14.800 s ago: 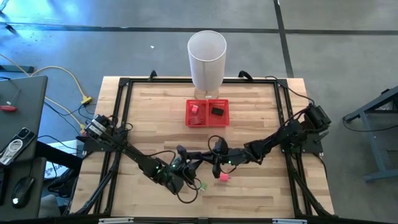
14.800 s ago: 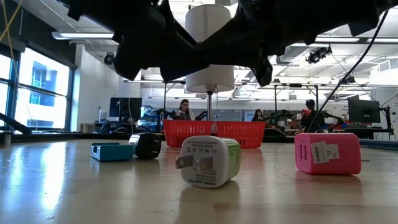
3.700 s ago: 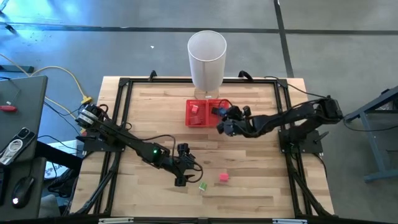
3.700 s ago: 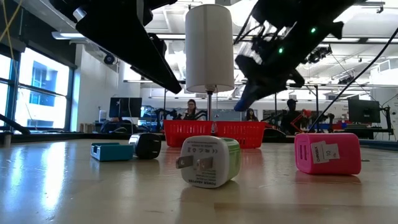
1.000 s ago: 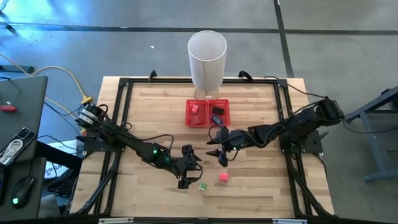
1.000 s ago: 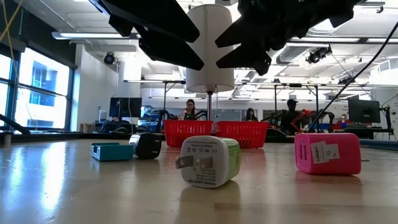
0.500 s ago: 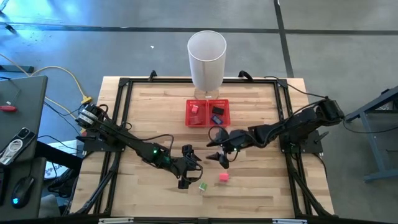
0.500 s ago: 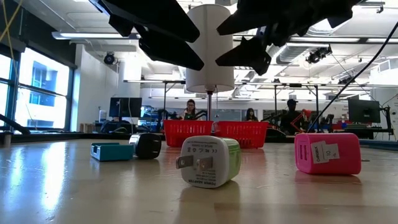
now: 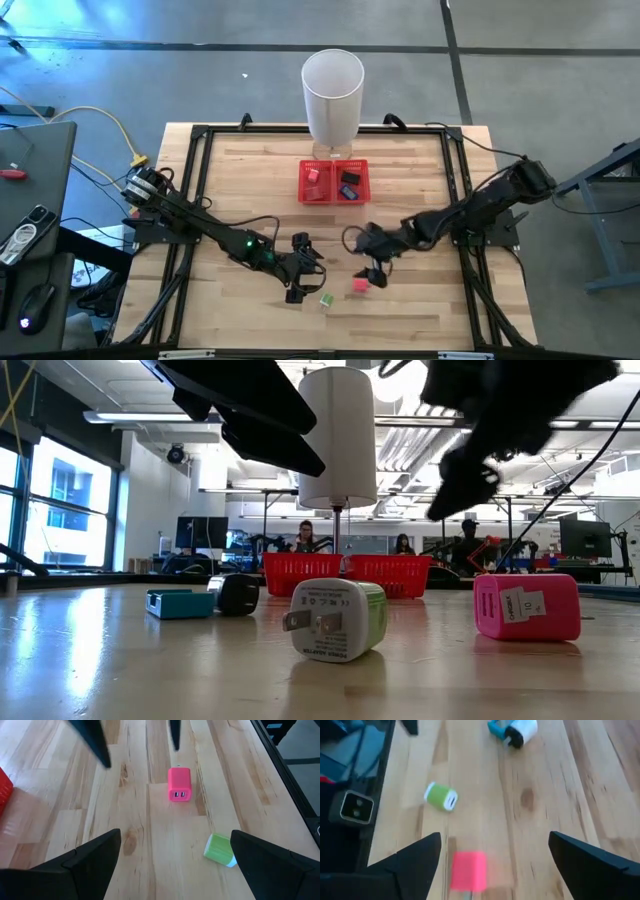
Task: Pick & Place Office items
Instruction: Put the pink charger adapter into the left red bin
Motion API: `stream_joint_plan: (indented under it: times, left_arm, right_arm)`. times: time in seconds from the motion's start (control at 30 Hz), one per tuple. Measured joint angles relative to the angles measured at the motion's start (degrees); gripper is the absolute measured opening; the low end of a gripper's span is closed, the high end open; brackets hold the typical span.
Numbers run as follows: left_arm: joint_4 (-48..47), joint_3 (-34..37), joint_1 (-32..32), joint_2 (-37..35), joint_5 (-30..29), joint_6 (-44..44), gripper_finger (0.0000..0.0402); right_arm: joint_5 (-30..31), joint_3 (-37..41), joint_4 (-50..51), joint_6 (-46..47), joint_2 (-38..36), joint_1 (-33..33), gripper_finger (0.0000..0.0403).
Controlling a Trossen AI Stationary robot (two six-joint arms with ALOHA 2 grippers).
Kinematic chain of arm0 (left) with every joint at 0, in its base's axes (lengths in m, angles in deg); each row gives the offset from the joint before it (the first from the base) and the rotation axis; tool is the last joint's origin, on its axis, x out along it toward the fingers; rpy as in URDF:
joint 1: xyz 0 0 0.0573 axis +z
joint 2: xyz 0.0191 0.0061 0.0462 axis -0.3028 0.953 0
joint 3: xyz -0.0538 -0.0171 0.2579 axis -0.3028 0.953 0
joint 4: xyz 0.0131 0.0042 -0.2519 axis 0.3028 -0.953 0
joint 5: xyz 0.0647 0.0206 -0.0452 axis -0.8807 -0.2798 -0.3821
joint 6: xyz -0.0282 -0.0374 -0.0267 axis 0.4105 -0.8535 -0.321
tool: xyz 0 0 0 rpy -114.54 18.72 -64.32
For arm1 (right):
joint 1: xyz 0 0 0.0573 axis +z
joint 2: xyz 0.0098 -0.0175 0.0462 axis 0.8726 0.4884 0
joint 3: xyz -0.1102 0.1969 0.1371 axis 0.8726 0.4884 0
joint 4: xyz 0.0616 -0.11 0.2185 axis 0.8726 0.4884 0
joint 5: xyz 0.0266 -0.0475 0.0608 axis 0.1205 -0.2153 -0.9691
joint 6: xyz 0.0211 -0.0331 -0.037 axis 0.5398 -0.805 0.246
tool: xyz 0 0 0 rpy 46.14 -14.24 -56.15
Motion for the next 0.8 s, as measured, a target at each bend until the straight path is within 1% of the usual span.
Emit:
stream_joint_plan:
  times: [0.1, 0.33, 0.43, 0.5, 0.57, 0.6, 0.63, 0.67, 0.73, 0.8]
  left_arm:
    - [-0.4, 0.0, 0.0, 0.0, 0.0, 0.0, 0.0367]
    - [-3.0, 0.0, 0.8, 0.0, 0.0, 0.1, 0.0367]
    - [-2.8, 0.0, 0.8, 0.0, -0.1, 0.0, 0.0367]
    - [-2.6, 0.0, 0.8, 0.0, -0.1, 0.0, 0.0367]
    - [-2.6, 0.0, 0.8, 0.0, -0.1, 0.0, 0.0367]
    - [-2.6, 0.0, 0.8, 0.0, -0.1, 0.0, 0.0367]
    - [-2.6, 0.0, 0.8, 0.0, -0.1, 0.0, 0.0367]
    - [-2.6, 0.0, 0.8, 0.0, -0.1, 0.0, 0.0367]
    - [-2.5, 0.0, 0.8, 0.0, -0.1, 0.0, 0.0367]
    - [-2.3, 0.0, 0.8, 0.0, -0.1, 0.0, 0.0367]
  right_arm:
    - [5.2, 0.0, 5.2, 0.7, -2.1, 4.8, 0.0357]
    - [18.1, 0.0, 14.6, 4.1, -6.7, 18.5, 0.0358]
    - [24.3, 0.0, 19.6, 9.7, -7.2, 23.5, 0.0359]
    - [27.1, 0.0, 24.9, 14.2, -7.2, 25.7, 0.0359]
    - [26.7, 0.0, 32.2, 15.2, -7.2, 27.2, 0.0359]
    - [25.0, 0.0, 35.5, 16.0, -7.2, 27.8, 0.0358]
    - [23.1, 0.0, 37.6, 18.9, -7.2, 28.4, 0.0357]
    - [22.1, 0.0, 38.6, 22.8, -7.2, 29.0, 0.0356]
    - [23.0, 0.0, 40.0, 28.5, -7.2, 30.2, 0.0354]
    - [24.3, 0.0, 40.6, 28.8, -7.2, 31.7, 0.0354]
